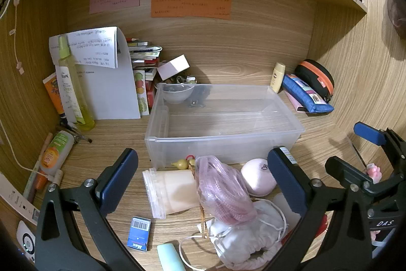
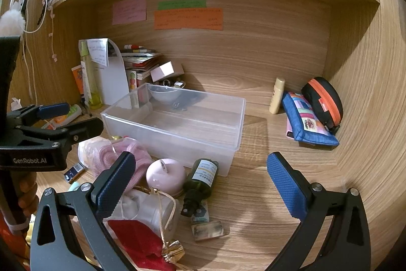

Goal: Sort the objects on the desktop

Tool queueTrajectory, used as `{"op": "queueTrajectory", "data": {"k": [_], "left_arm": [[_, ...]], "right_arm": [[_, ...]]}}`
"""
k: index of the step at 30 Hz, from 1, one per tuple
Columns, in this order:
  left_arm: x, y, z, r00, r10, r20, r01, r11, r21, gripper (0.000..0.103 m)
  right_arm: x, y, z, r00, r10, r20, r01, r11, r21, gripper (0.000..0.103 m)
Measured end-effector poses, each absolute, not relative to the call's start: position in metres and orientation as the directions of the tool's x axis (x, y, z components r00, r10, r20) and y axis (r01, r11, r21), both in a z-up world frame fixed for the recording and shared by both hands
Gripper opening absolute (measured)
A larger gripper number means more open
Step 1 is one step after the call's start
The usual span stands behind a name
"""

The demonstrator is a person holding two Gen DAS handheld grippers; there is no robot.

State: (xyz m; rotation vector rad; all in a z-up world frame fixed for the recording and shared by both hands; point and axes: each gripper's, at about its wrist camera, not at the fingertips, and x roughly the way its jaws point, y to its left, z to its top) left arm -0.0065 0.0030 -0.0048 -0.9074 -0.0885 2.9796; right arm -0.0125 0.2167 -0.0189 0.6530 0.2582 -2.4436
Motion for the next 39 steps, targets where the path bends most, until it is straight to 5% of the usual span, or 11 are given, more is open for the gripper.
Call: {"op": "queueTrajectory", "data": {"k": [39], "left_arm": [[-0.0104,-0.0040,-0.0099,-0.811,0.031,-0.584,-0.005,-0.999,-0.047,0.103]], "right_arm": [[-0.0143,0.2179,-0.0214,-0.706,-0.491,-0.510,0.592,-0.805,-0.044,0.103]]}}
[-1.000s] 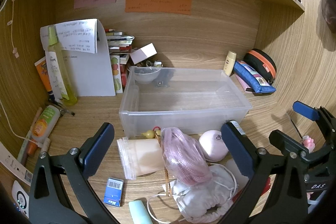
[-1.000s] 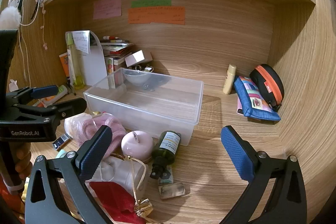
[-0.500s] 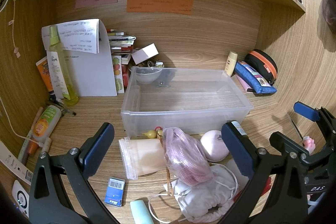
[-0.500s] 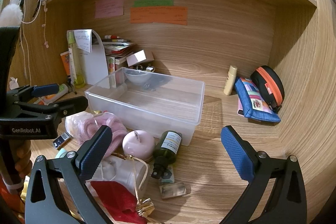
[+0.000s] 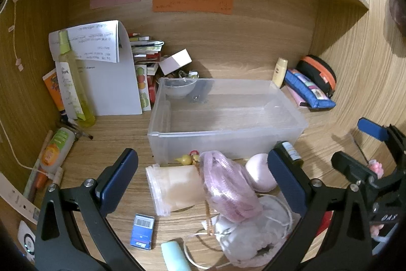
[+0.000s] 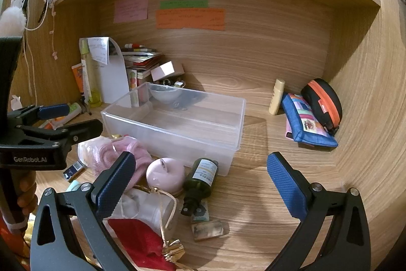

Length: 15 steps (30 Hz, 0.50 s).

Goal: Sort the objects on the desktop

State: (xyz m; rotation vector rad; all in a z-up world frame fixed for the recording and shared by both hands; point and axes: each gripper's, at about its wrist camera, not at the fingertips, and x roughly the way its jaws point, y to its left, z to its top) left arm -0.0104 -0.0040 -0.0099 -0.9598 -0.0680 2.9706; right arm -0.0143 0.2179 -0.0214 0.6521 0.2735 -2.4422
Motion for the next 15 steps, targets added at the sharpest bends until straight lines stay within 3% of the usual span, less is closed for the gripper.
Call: {"op": "queueTrajectory", "data": {"k": [15], "left_arm": [[-0.019,-0.050,-0.034,-0.695,0.091,-0.714,-0.066,-0.996,-0.063,0.103]], "right_arm": [[-0.068,0.229,-0.054,-0.548,-0.516,-0.658,0.658,-0.752,0.043,0.101]]}}
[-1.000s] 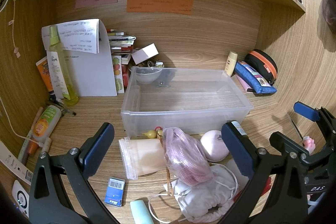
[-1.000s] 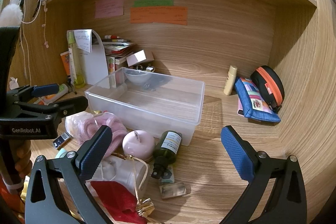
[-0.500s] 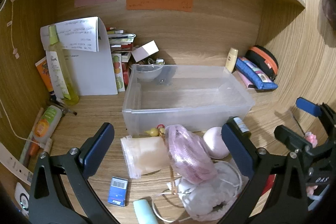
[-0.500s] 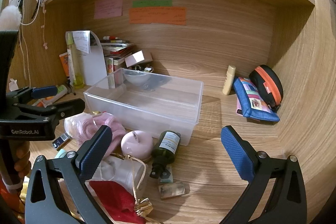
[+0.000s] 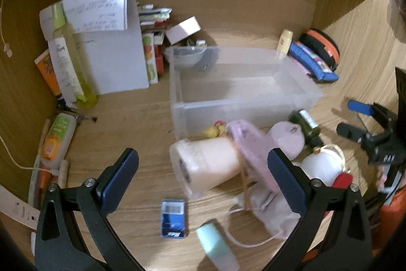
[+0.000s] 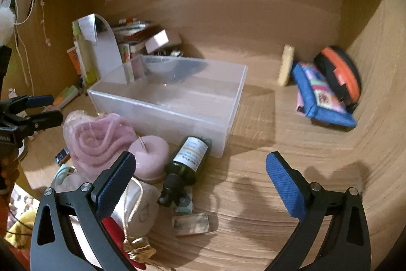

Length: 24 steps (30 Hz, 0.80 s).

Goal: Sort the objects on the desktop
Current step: 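Grasp the wrapped white paper roll with the left tool while the right tool grasps the dark green bottle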

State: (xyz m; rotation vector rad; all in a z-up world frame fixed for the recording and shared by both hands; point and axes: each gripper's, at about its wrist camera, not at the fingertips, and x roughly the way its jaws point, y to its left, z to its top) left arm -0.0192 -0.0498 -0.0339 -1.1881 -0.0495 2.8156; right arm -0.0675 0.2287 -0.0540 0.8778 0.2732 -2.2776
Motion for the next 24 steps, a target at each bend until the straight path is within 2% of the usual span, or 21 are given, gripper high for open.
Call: {"op": "queueTrajectory", "data": {"k": [5,12,16,24], "left_arm": [[-0.023,-0.064,-0.048,-0.644,0.101,-0.758,-0.065,-0.995,-0.077,0.103],[-0.037,-0.067,-0.072,-0.567,0.150,-0.810,-0.097,-0.989,-0.115,0.103],[-0.049,-0.063,-0.083,-0.531,0.184,-0.827,-0.117,-0.983,-0.143,0.103],[-0.072,-0.051,-0.102,-0.476,0.240,-0.846,-0.163,-0.969,-0.184,0.103]], "right_arm": [[-0.083,0.226,-0.063,-0.493,-0.513,-0.703,0.676,-0.734,0.062,0.095],[-0.112,0.213,-0.086,-0.348,-0.531,-0.772,0.693,-0.701,0.170,0.076],[-0.120,0.206,-0.097,-0.258,-0.560,-0.788,0.694,-0.675,0.252,0.073],[-0.125,0.197,-0.101,-0.207,-0.558,-0.803,0.698,-0.660,0.279,0.073]]}}
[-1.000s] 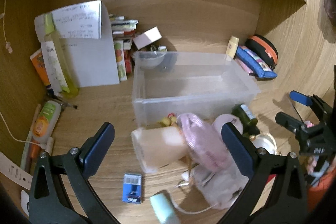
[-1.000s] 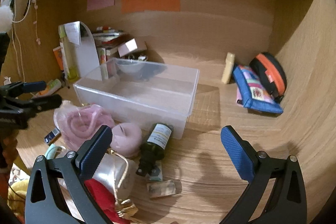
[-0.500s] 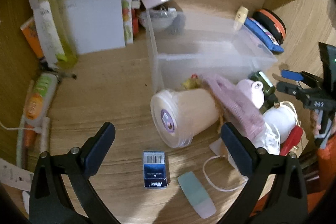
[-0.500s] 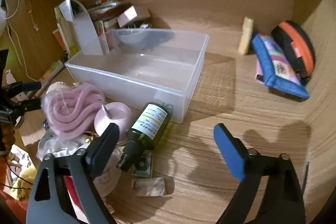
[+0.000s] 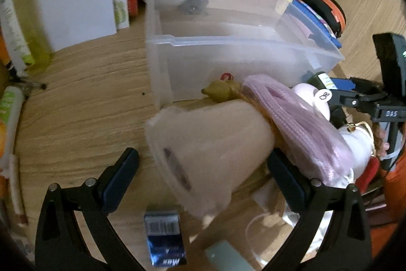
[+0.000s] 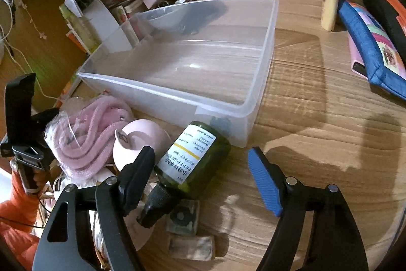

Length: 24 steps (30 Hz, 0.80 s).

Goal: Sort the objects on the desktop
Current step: 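Grasp the wrapped white paper roll with the left tool while the right tool grasps the dark green bottle, then lift the paper roll with the left tool while the right tool carries the green bottle over the bin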

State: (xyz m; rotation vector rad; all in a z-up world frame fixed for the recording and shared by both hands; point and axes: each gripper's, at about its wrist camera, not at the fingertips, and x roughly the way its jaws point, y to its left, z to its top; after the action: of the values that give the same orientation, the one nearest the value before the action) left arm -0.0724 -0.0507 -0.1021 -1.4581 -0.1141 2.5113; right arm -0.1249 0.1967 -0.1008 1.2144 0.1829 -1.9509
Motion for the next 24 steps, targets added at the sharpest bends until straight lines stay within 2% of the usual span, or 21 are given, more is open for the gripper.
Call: {"op": "queueTrajectory", "data": {"k": [2,3,6,11,18,24], "left_arm": [[-0.076,-0.046,-0.103,-0.486,0.230,-0.843,-0.171,-0.971,-0.166,0.103],[-0.077,-0.046,-0.102,-0.486,0.236,-0.841,-0.177,-0.969,-0.170,0.102],[-0.077,-0.047,-0.100,-0.502,0.254,-0.827,-0.188,-0.965,-0.183,0.090],[-0.070,-0.051,-0.099,-0.525,0.246,-0.815,-0.175,-0.968,-0.180,0.090],[-0.053,-0.067,-0.096,-0.574,0.183,-0.798,-0.105,-0.983,-0.149,0.090],[-0.043,-0.080,-0.092,-0.622,0.160,-0.766,-0.055,-0.985,-0.161,0.090]], "right_arm": [[-0.125,0.196,-0.101,-0.201,-0.555,-0.807,0.703,-0.655,0.276,0.073],[-0.126,0.195,-0.101,-0.196,-0.555,-0.808,0.706,-0.652,0.277,0.070],[-0.129,0.193,-0.101,-0.167,-0.557,-0.814,0.707,-0.643,0.295,0.057],[-0.129,0.187,-0.102,-0.142,-0.525,-0.839,0.724,-0.633,0.274,0.054],[-0.122,0.186,-0.102,-0.198,-0.407,-0.892,0.763,-0.635,0.121,0.044],[-0.124,0.183,-0.110,-0.199,-0.399,-0.895,0.758,-0.642,0.117,0.041]]}}
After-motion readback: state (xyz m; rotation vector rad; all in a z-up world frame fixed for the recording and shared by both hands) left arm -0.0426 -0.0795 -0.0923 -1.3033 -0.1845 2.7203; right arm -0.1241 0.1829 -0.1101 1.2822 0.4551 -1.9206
